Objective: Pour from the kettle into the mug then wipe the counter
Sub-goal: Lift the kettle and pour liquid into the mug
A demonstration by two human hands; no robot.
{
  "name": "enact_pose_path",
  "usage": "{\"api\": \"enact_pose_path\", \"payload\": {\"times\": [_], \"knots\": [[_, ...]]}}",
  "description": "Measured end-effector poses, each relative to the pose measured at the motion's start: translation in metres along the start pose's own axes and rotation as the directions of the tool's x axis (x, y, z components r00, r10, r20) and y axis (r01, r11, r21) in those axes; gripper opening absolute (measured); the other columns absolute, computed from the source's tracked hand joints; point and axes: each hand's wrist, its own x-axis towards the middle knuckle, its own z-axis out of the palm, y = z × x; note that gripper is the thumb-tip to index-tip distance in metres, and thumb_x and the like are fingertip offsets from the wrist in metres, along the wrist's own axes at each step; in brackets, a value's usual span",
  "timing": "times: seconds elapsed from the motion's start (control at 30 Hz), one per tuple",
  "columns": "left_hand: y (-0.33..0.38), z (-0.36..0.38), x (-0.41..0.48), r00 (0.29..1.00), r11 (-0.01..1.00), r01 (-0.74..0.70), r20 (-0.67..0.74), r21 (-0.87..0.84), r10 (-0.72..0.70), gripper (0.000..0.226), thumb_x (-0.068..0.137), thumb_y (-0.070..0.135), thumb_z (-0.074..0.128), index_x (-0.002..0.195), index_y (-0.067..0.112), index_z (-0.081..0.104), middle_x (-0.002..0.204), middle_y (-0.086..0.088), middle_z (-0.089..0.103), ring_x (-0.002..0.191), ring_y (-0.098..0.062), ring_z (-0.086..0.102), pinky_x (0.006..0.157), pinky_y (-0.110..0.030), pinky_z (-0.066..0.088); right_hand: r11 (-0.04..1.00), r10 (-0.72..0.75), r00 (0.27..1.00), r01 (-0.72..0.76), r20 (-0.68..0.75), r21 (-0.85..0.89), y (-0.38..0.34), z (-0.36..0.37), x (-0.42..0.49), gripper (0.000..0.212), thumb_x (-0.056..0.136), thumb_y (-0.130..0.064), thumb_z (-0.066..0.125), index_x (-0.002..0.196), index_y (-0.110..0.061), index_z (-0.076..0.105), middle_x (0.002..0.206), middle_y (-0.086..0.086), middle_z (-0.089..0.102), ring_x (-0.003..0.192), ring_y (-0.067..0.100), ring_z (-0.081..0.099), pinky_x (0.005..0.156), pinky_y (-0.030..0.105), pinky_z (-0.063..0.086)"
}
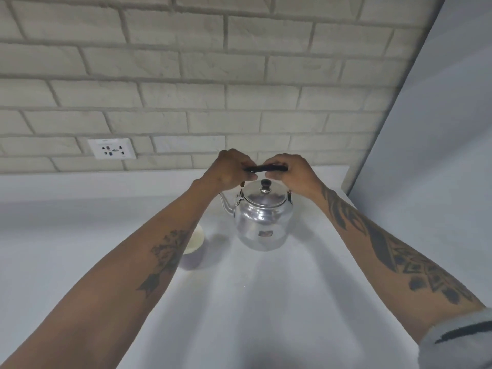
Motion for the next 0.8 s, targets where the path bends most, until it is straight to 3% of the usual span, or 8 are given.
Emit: {"api": "enact_pose_path", "payload": {"times": [0.2, 0.33, 0.43, 0.57, 0.67, 0.8], "knots": [[-0.002, -0.020, -0.032, 0.998, 0.996, -0.037, -0.047, -0.082, 0.033, 0.022, 0.076, 0.021, 0.081, 0.098, 0.019, 0.077, 0.083, -0.007, 0.078, 0.071, -0.008, 0.067, 0.060, 0.001, 0.039, 0.991, -0.060, 0.998, 0.058, 0.011, 0.119, -0.026, 0.001, -0.015, 0.027, 0.080, -0.008, 0.074, 0.104, -0.021, 0.075, 0.105, 0.003, 0.072, 0.100, 0.016, 0.067, 0.092, 0.026, 0.049], [-0.009, -0.030, -0.054, 0.996, 0.988, -0.079, -0.061, -0.129, 0.071, 0.020, 0.078, 0.022, 0.079, 0.098, 0.023, 0.077, 0.078, -0.002, 0.078, 0.065, 0.004, 0.065, 0.067, -0.003, 0.042, 0.989, -0.097, 0.995, 0.097, -0.005, 0.107, -0.043, 0.004, -0.024, 0.028, 0.081, -0.005, 0.073, 0.106, -0.018, 0.074, 0.102, 0.000, 0.072, 0.098, 0.016, 0.066, 0.091, 0.024, 0.048], [-0.024, -0.036, -0.074, 0.994, 0.982, -0.063, -0.100, -0.178, 0.046, 0.026, 0.080, 0.020, 0.079, 0.106, 0.019, 0.076, 0.091, -0.001, 0.078, 0.084, -0.006, 0.070, 0.078, -0.012, 0.049, 0.989, -0.107, 0.994, 0.105, 0.011, 0.104, -0.051, 0.005, -0.028, 0.028, 0.081, -0.006, 0.074, 0.107, -0.019, 0.075, 0.102, -0.002, 0.072, 0.099, 0.015, 0.066, 0.093, 0.026, 0.048], [-0.063, -0.039, -0.107, 0.982, 0.973, 0.022, -0.178, -0.230, -0.064, 0.035, 0.079, 0.020, 0.080, 0.113, 0.014, 0.072, 0.102, -0.004, 0.073, 0.086, -0.012, 0.066, 0.071, 0.000, 0.044, 0.991, -0.113, 0.992, 0.109, 0.053, 0.078, -0.060, 0.006, -0.032, 0.029, 0.080, -0.008, 0.075, 0.106, -0.021, 0.075, 0.105, 0.001, 0.072, 0.100, 0.013, 0.067, 0.093, 0.025, 0.048], [-0.100, -0.035, -0.133, 0.971, 0.968, 0.116, -0.179, -0.223, -0.158, 0.045, 0.075, 0.024, 0.083, 0.117, 0.016, 0.069, 0.106, 0.000, 0.070, 0.094, -0.013, 0.065, 0.083, -0.015, 0.046, 0.992, -0.122, 0.989, 0.118, 0.083, 0.055, -0.067, 0.008, -0.035, 0.029, 0.080, -0.011, 0.077, 0.106, -0.023, 0.076, 0.103, -0.001, 0.072, 0.101, 0.014, 0.067, 0.097, 0.029, 0.049], [-0.147, -0.022, -0.163, 0.953, 0.951, 0.256, -0.120, -0.172, -0.278, 0.054, 0.077, 0.020, 0.082, 0.127, 0.014, 0.063, 0.121, 0.000, 0.064, 0.108, -0.015, 0.059, 0.090, -0.023, 0.043, 0.993, -0.120, 0.985, 0.120, 0.122, 0.004, -0.078, 0.013, -0.037, 0.030, 0.080, -0.012, 0.076, 0.108, -0.024, 0.075, 0.098, -0.003, 0.072, 0.098, 0.014, 0.066, 0.094, 0.027, 0.048]]}}
